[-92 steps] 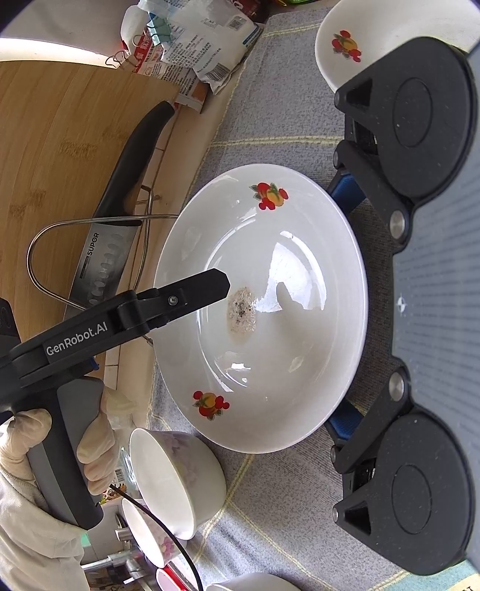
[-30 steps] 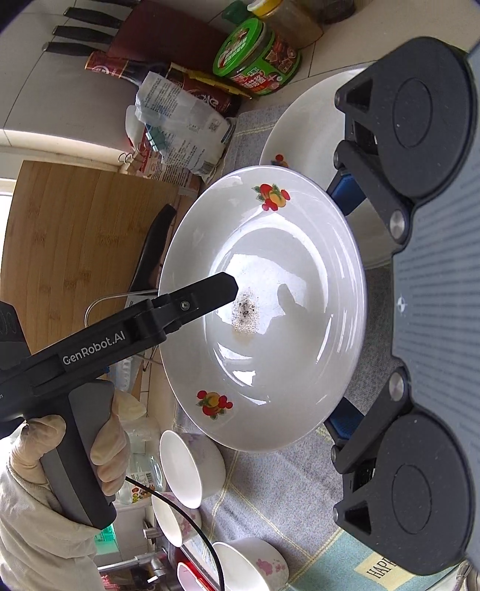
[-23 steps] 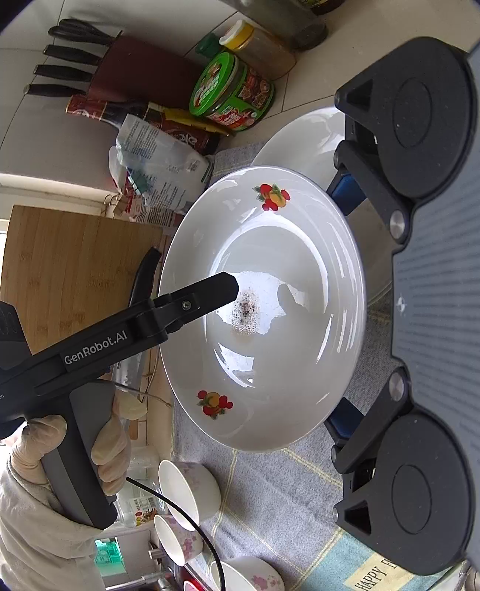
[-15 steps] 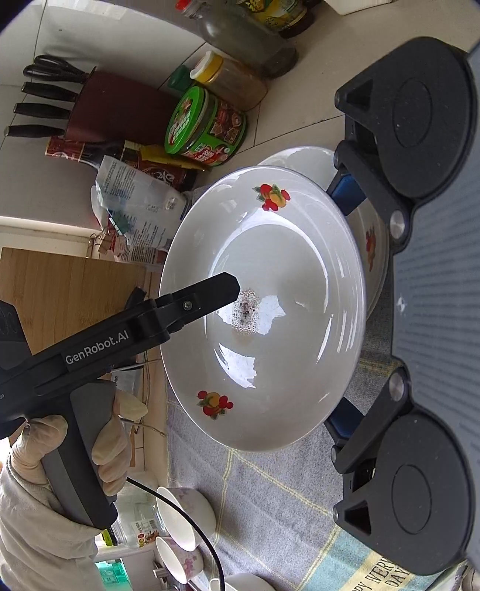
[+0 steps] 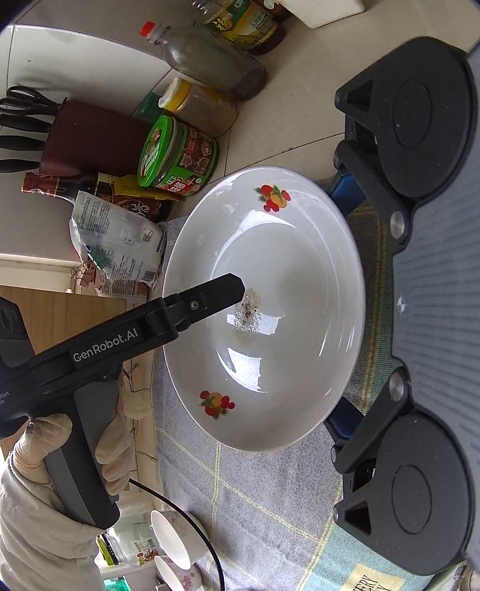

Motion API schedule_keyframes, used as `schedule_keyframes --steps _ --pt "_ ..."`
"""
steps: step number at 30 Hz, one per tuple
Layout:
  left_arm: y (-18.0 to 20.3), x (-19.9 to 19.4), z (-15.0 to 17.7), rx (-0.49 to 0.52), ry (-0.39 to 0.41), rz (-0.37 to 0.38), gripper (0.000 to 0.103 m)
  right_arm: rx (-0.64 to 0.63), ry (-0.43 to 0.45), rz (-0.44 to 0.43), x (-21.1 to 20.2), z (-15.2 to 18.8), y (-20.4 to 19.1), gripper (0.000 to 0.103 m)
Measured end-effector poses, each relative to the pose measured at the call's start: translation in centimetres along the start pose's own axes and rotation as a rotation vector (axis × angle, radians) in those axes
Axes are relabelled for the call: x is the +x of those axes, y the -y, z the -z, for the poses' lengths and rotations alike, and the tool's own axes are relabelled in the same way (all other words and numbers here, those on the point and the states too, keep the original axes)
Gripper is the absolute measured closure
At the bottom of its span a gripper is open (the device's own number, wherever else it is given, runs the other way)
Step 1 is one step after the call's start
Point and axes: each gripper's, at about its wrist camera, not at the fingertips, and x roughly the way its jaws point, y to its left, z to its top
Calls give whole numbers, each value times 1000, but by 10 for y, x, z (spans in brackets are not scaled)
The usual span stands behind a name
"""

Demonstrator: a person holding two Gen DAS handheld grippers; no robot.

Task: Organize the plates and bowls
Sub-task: 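Lower the plate with the left gripper onto the stacked plates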

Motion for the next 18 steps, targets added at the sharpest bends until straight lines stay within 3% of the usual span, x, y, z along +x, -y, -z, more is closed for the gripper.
schedule_keyframes --steps 18 --pt "-4 23 -6 7 -54 1 13 14 -23 16 3 1 5 0"
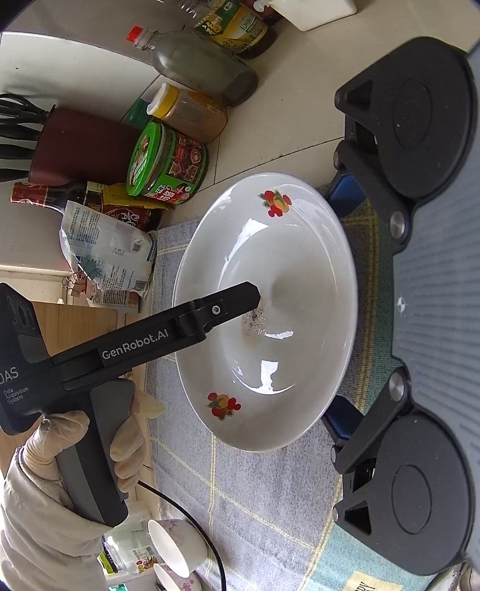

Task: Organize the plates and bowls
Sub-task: 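Lower the plate with the left gripper onto the stacked plates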

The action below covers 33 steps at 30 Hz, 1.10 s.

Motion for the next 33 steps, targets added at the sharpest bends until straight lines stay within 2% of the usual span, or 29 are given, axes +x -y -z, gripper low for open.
schedule_keyframes --steps 20,33 --pt "-1 5 -2 20 -22 0 10 -15 -7 23 1 -1 -2 0" --pt "2 -2 -3 39 -27 -48 10 -14 12 22 -4 1 -4 0"
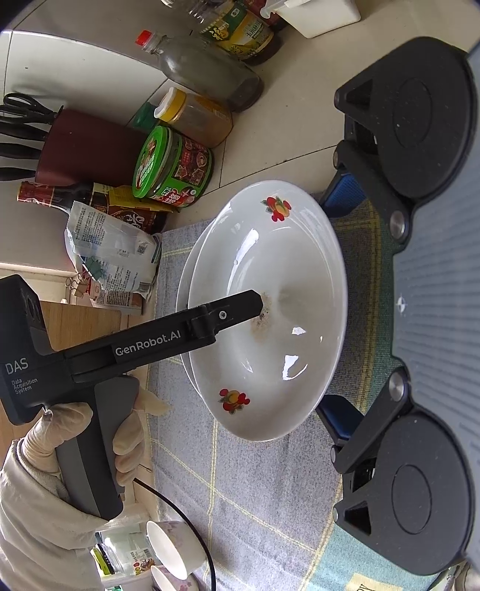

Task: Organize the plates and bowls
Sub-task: 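Lower the plate with the left gripper onto the stacked plates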

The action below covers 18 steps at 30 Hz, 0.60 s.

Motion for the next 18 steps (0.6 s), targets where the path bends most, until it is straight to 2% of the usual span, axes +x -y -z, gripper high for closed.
schedule_keyframes --steps 18 --pt "2 -25 17 -22 53 -26 10 6 12 3 -2 2 -1 0"
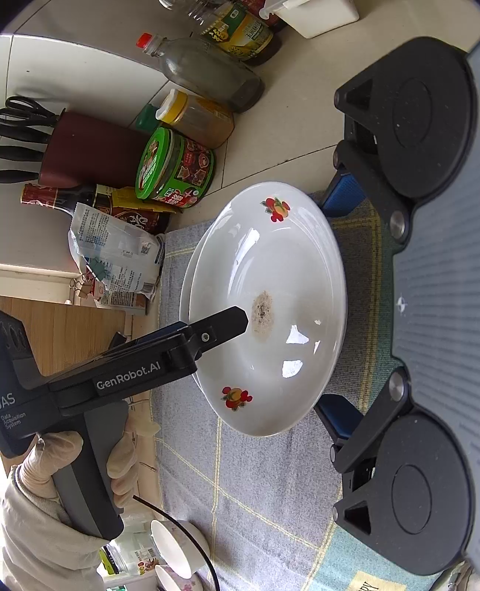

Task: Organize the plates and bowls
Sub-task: 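Lower the plate with the left gripper onto the stacked plates, then open the left gripper and withdraw it from the plate stack, then move both grippers over the plain white bowl on the towel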

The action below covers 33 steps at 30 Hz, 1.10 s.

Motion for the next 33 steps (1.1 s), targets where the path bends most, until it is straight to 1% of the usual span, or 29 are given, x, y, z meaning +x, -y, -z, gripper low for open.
schedule_keyframes --steps 5,9,16,19,20,21,23,27,29,31,33 --pt "3 -15 9 -10 40 -16 10 -8 14 4 -2 -1 -1 0" --pt "9 -30 19 -29 104 -57 10 -12 14 15 -1 -3 -3 0" --pt "36 -51 45 -45 232 -186 8 -23 9 38 -3 -6 -7 0" --pt "48 -58 56 -77 288 -241 7 -23 11 38 -4 -7 -7 0" --pt "53 -60 60 -89 306 -270 7 -24 11 42 -5 -7 -7 0" --pt "58 -63 64 -102 327 -297 7 -26 12 45 -6 -7 -7 0" --pt "67 -70 74 -142 381 -315 7 -29 21 49 -9 -7 -6 0" --pt "82 -84 94 -274 457 -369 5 -49 41 53 -14 -12 -5 0" --pt "93 -91 106 -332 493 -417 4 -70 60 44 -17 -15 -6 0" --pt "104 -95 118 -374 509 -476 4 -93 78 22 -18 -17 -8 0" --pt "117 -97 129 -401 506 -535 4 -115 88 -4 -16 -19 -13 0"
